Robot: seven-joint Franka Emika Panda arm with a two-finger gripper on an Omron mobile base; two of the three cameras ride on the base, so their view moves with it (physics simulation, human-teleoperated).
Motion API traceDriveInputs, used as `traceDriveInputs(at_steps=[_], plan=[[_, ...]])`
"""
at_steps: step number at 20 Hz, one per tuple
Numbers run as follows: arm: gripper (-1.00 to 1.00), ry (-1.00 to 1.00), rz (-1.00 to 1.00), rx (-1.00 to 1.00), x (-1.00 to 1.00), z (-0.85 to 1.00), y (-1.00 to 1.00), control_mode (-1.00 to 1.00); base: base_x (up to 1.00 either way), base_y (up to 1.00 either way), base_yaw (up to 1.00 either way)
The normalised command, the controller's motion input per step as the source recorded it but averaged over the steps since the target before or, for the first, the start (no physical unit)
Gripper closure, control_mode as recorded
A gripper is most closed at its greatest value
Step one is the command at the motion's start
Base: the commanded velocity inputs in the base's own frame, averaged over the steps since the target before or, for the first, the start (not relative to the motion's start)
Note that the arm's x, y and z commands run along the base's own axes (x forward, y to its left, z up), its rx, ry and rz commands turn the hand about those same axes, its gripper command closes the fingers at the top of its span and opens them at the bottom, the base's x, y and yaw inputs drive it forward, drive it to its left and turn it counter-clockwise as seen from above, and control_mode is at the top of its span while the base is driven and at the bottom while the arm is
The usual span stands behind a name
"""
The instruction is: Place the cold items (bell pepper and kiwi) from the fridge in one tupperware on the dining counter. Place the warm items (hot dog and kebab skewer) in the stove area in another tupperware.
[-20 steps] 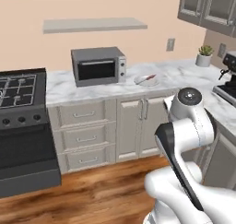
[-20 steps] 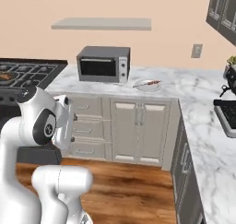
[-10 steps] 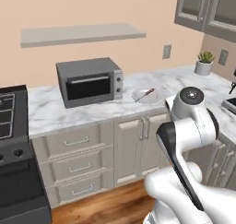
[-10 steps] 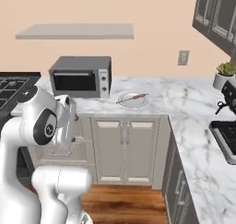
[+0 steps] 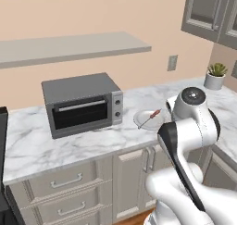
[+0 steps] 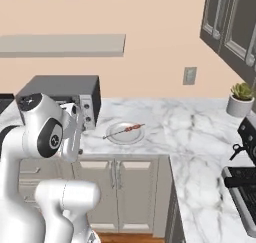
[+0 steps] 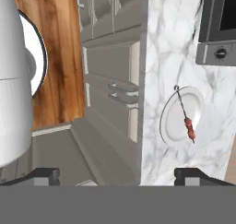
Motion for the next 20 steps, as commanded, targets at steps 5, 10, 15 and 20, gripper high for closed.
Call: traceDriveInputs(at_steps=[5, 10, 15, 20], plan=[[-1.00, 0.00, 0.00, 0.00, 0.00, 0.00, 0.00, 1.00, 0.58, -0.30, -0.04], [-1.00, 0.00, 0.00, 0.00, 0.00, 0.00, 0.00, 1.00, 0.56, -0.33, -0.02], [-1.00, 0.00, 0.00, 0.00, 0.00, 0.00, 0.00, 1.00, 0.56, -0.27, -0.01], [-1.00, -0.07, 0.24, 0.06, 0.25, -0.31, -0.05, -1.00, 0.00, 0.00, 0.00]])
